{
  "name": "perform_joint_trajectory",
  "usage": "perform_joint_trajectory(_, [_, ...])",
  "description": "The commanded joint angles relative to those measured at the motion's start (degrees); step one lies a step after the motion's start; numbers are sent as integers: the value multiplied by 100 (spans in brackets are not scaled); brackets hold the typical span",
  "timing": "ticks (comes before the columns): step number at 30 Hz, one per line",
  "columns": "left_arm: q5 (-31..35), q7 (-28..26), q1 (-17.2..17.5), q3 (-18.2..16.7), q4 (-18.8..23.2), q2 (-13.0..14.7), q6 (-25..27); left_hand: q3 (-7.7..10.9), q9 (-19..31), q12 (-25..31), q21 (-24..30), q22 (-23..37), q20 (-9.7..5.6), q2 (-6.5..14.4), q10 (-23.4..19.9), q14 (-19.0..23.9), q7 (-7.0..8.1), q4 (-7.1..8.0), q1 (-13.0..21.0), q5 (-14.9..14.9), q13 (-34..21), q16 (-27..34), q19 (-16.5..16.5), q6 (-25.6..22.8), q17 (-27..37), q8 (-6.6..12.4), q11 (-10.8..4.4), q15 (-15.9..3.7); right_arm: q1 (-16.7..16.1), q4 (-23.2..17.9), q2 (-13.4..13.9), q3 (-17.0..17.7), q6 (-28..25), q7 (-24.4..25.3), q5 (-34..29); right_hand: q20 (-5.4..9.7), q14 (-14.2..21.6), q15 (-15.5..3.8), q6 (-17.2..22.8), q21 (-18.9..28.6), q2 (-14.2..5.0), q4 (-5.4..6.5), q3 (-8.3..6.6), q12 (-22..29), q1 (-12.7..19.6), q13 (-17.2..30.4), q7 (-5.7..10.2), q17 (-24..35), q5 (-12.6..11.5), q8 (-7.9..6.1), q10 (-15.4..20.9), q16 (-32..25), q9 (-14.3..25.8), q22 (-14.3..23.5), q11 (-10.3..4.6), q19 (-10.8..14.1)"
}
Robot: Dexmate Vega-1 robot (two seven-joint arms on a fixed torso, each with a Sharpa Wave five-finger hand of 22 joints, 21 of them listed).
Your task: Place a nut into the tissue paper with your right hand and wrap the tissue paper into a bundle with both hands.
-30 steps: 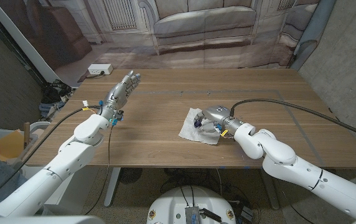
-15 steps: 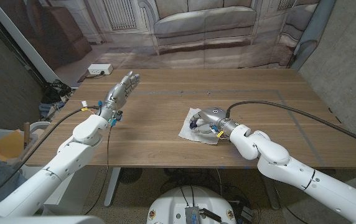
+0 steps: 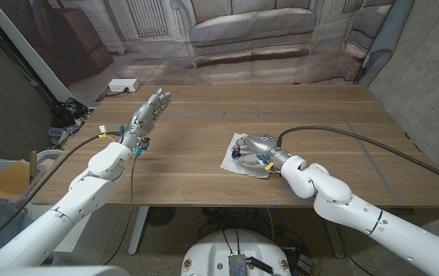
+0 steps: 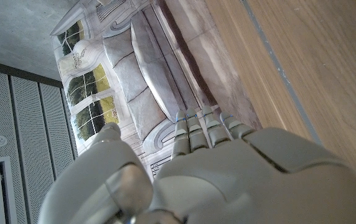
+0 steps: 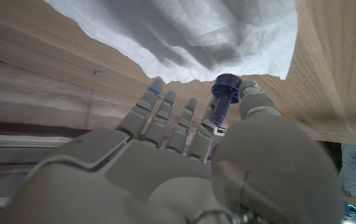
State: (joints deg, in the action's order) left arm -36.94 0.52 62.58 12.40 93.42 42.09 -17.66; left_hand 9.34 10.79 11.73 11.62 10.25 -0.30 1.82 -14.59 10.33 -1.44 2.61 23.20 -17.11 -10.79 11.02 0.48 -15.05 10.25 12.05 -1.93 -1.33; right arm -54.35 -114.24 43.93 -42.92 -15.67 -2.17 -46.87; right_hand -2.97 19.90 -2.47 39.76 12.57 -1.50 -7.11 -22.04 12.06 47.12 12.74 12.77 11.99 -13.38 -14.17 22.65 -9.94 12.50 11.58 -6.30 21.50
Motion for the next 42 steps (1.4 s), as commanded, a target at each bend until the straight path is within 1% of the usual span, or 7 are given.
perform_joint_trajectory(1, [-6, 41, -52, 8, -57, 0, 9, -40, 21, -5, -11, 26, 2, -11, -40, 7, 10, -2, 26, 26, -33, -6, -20, -30, 28, -26, 13, 26, -141, 34, -30, 23, -197, 227, 128, -33, -174, -186, -84, -38, 70, -7, 44, -36, 6, -1, -6, 10, -47, 57, -140, 6, 18, 18, 41, -114])
perform_joint_trajectory(7, [-5, 88, -122, 36, -117, -16, 5, -44, 21, -7, -8, 26, 3, -8, -36, 3, 10, -4, 29, 30, -33, -7, -17, -37, 28, -24, 32, 28, -171, 20, -11, 14, -270, 231, 210, -61, -320, -125, -245, -74, 150, 7, 113, -44, -78, -11, -15, 6, -60, 133, -280, -18, 18, 17, 77, -254])
perform_joint_trajectory(14, [-19, 110, -150, 44, -145, -18, 10, -47, 21, -6, -7, 26, 4, -6, -41, 4, 8, -5, 33, 33, -33, -6, -19, -42, 28, -24, 42, 30, -186, 25, 1, -8, -350, 243, 269, -127, -526, -5, -353, -143, 240, 46, 204, -54, -222, -20, -19, 5, -83, 179, -455, -23, 26, 15, 143, -527])
perform_joint_trajectory(18, [-23, 110, -147, 45, -154, -21, 5, -50, 21, -8, -6, 26, 3, -4, -37, 1, 9, -6, 35, 36, -33, -8, -18, -39, 28, -26, 29, 28, -202, 11, 20, -16, -402, 245, 297, -160, -601, 33, -382, -145, 257, 59, 225, -57, -263, -23, -19, 5, -97, 190, -516, -20, 28, 15, 183, -578])
perform_joint_trajectory(35, [-35, 141, -141, 54, -151, 0, 14, -61, 21, -9, -8, 27, 21, 3, -36, 3, 19, -7, 38, 46, -33, -6, -33, -35, 28, -30, 7, 27, -284, -116, 105, -12, -554, 347, 330, -220, -605, 41, -348, -146, 267, 80, 251, -11, -325, -28, -20, 5, -118, 175, -477, -57, 33, 13, 176, -656])
perform_joint_trajectory(38, [-18, 126, -140, 49, -146, -1, -3, -63, 21, -10, -9, 27, 25, 5, -34, 3, 20, -7, 39, 48, -33, -6, -38, -43, 28, -27, 20, 22, -313, -171, 113, 7, -576, 410, 319, -246, -594, 31, -458, -139, 275, 87, 264, 37, -355, -32, -25, 4, -133, 225, -395, -79, 23, 12, 127, -689])
perform_joint_trajectory(42, [43, 62, -112, 30, -114, 24, -18, -64, 21, -4, -9, 27, 30, 9, -49, 0, 28, -10, 46, 51, -33, -7, -41, -38, 28, -30, -17, 25, -347, -273, 132, 24, -614, 450, 276, -269, -561, 13, -539, -135, 274, 92, 269, 70, -374, -35, -26, 3, -143, 257, -333, -100, 17, 10, 111, -713])
